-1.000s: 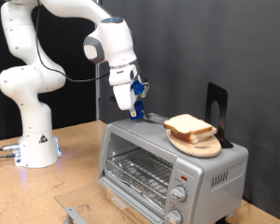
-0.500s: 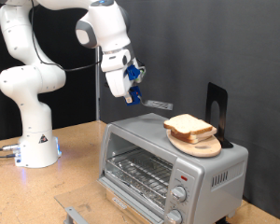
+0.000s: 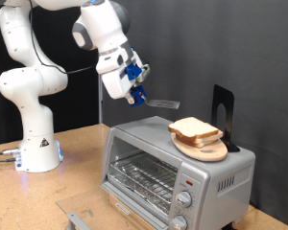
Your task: Make a piece of toast with the oven
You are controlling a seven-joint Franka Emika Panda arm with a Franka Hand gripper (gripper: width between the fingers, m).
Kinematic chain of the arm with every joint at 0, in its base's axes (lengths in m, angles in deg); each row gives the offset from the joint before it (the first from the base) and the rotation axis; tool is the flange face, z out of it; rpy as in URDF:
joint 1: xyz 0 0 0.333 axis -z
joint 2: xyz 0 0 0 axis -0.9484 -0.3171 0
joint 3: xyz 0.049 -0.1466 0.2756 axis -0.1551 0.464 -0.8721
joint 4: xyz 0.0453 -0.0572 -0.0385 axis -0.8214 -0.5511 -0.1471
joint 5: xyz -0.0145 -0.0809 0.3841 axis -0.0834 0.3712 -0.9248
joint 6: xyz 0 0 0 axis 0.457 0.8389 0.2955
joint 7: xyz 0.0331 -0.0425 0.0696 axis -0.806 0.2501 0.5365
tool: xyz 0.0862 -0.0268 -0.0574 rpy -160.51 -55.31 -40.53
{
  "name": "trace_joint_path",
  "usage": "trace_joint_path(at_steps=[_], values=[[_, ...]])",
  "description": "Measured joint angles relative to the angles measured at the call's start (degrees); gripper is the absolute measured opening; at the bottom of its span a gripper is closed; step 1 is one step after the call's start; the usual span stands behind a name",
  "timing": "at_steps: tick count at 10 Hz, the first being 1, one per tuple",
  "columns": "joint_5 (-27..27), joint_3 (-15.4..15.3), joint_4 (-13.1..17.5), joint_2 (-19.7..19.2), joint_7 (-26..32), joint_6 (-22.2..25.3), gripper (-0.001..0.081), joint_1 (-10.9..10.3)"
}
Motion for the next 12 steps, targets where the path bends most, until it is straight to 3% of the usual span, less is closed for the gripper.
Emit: trace_joint_path(at_steps=[5,8,12], values=[[4.96,7.46,-0.78,2.79,6.18,4.73,0.0489,5.25],[8.49,9.89,-1.51,2.73,9.6,4.56,0.0489,8.39],[10.91,11.78,-3.06,1.28,15.0,1.86,0.0489,10.15]])
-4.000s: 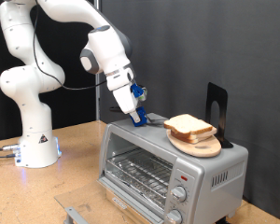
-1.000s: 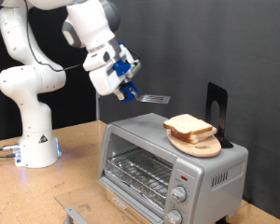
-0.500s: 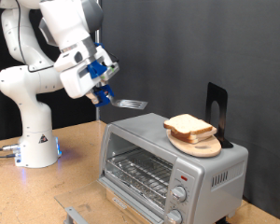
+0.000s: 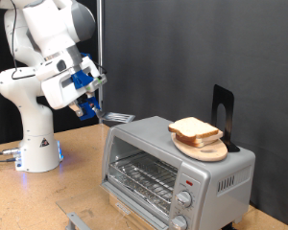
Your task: Make a piece of toast with the oven
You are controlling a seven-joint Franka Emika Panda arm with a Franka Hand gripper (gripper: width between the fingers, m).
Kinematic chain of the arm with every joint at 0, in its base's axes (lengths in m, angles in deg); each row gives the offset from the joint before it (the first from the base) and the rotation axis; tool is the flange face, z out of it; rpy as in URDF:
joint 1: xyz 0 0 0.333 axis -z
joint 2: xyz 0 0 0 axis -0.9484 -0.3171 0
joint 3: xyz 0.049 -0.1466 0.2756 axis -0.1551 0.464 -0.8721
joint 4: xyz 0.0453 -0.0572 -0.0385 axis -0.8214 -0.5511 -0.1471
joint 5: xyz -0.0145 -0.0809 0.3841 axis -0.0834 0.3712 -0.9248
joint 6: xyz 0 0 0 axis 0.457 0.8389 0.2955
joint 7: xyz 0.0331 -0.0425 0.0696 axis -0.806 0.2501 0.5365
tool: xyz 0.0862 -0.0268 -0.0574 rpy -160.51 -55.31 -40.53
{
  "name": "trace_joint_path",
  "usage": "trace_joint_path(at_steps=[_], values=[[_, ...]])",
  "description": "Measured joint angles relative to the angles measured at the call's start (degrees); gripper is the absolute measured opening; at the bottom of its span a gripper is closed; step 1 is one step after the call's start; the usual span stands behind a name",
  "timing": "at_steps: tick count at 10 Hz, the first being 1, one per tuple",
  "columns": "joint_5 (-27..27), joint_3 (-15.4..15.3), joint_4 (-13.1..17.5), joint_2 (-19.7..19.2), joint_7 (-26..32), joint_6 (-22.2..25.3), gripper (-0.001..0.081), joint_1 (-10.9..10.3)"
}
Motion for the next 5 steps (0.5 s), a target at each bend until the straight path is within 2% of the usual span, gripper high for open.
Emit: trace_joint_path(at_steps=[3,5], values=[[0.67,-0.11,0.13,-0.64,0.27,0.54,0.0489,0.09],[0.83,-1.46,0.5,-1.55,-0.05,0.36,0.0489,0.01]])
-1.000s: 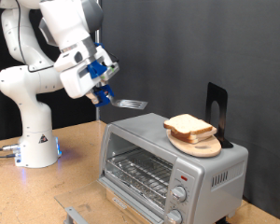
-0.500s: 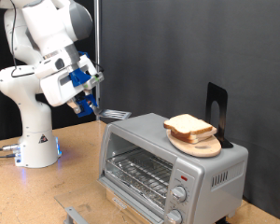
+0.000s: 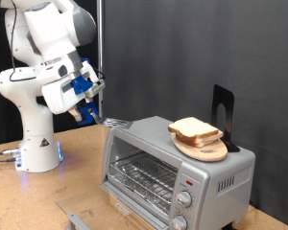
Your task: Make a piece of toast with the oven
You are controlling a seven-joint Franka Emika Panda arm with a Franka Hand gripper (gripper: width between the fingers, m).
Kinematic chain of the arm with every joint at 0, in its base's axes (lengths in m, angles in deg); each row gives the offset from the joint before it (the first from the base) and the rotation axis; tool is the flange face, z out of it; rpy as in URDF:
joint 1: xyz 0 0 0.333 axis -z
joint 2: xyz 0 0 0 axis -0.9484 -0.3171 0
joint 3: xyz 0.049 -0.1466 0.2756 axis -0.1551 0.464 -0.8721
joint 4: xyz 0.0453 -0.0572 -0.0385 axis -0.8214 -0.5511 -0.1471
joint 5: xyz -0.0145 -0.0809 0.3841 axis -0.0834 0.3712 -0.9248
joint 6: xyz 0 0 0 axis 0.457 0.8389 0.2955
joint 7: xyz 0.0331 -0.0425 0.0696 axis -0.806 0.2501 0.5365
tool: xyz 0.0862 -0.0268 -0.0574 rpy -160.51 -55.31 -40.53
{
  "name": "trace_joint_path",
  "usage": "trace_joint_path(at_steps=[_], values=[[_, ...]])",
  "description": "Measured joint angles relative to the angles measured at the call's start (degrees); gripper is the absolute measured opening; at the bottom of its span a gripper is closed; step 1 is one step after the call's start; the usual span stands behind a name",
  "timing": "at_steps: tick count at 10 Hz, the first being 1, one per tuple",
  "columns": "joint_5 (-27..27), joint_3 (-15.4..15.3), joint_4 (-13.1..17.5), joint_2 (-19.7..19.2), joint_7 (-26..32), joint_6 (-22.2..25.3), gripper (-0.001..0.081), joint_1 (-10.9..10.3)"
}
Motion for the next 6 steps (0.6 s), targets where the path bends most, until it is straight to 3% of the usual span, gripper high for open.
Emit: trace_joint_path(at_steps=[6], values=[[-1.91,-4.58,4.94,-8.08,-2.27,-4.77,0.0489,-1.37]])
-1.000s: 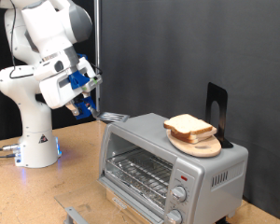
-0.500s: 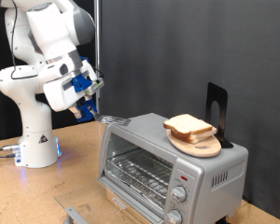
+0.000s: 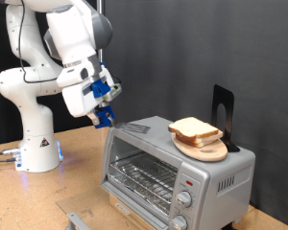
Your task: Make a piece of toast with the oven
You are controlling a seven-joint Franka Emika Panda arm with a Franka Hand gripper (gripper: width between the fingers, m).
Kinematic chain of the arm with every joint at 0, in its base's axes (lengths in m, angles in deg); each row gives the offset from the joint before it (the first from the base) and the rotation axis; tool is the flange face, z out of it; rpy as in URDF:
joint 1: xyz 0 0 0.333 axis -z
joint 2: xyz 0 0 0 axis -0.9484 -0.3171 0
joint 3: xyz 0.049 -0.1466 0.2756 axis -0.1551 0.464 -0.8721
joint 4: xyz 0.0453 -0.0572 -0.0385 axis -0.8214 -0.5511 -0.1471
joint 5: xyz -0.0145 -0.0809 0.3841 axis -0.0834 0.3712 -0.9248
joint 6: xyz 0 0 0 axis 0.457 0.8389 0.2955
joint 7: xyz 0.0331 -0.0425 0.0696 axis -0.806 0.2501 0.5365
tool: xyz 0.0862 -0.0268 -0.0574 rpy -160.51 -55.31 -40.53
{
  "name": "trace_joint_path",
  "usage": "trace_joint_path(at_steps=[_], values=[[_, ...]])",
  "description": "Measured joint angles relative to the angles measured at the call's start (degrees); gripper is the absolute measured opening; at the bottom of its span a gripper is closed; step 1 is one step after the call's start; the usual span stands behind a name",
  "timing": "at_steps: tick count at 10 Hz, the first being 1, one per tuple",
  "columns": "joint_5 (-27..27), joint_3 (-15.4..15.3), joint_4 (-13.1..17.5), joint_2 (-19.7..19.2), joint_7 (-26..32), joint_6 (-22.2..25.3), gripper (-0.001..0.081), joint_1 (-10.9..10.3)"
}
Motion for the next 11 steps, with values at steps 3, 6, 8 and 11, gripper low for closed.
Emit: trace_joint_path(at_steps=[3,6,8,11], values=[[-2.03,-1.86,2.23,-3.89,-1.89,-3.53,0.0489,-0.74],[-2.03,-3.76,3.99,-7.28,-3.37,-5.06,0.0489,-0.92],[-2.84,-4.29,4.51,-8.29,-3.31,-5.38,0.0489,-1.16],[-4.52,-4.22,4.59,-8.13,-2.09,-5.08,0.0489,-1.43]])
